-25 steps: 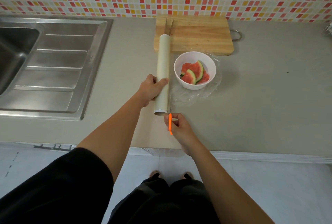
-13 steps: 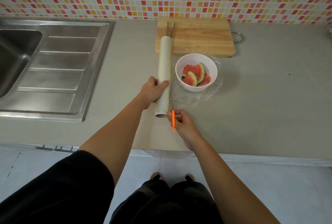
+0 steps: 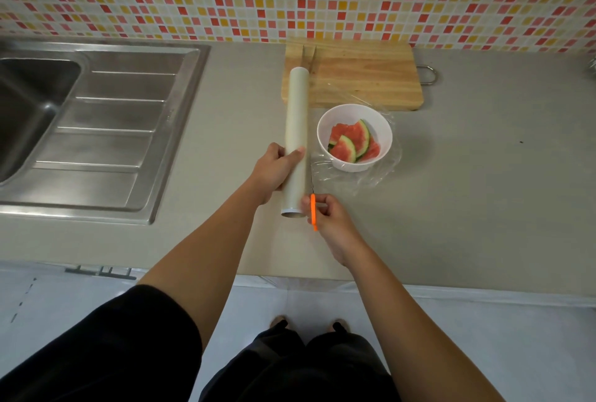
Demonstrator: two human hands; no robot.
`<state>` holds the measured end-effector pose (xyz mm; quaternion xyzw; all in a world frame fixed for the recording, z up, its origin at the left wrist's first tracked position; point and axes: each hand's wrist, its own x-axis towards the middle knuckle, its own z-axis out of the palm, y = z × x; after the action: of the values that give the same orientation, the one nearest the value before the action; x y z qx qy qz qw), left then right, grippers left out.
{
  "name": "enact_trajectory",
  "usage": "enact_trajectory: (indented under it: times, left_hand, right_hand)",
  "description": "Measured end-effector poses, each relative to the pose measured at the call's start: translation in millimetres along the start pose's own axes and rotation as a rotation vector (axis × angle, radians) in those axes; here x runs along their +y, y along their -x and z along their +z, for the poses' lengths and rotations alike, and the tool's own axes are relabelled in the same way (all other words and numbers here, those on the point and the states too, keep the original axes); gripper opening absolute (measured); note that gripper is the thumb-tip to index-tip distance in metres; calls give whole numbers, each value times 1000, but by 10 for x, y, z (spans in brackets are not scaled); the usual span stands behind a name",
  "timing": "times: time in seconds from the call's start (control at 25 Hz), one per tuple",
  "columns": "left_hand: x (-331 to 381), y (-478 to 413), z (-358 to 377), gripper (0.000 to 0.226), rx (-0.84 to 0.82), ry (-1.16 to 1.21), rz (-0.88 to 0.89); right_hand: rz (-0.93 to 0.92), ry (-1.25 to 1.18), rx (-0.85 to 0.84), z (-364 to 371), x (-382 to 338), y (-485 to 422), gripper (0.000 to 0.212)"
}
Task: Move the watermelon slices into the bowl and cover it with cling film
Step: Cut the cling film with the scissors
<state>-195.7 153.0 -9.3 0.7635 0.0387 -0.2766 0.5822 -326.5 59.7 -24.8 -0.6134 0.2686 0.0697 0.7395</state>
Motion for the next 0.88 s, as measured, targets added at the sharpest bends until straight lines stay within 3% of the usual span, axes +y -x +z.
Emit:
enact_trajectory:
  times: [0.88]
  left_hand:
    - [-38,13,-70,35,-35,-16,5]
  right_hand:
    - [-12,-34,51,51,-234,-282,43]
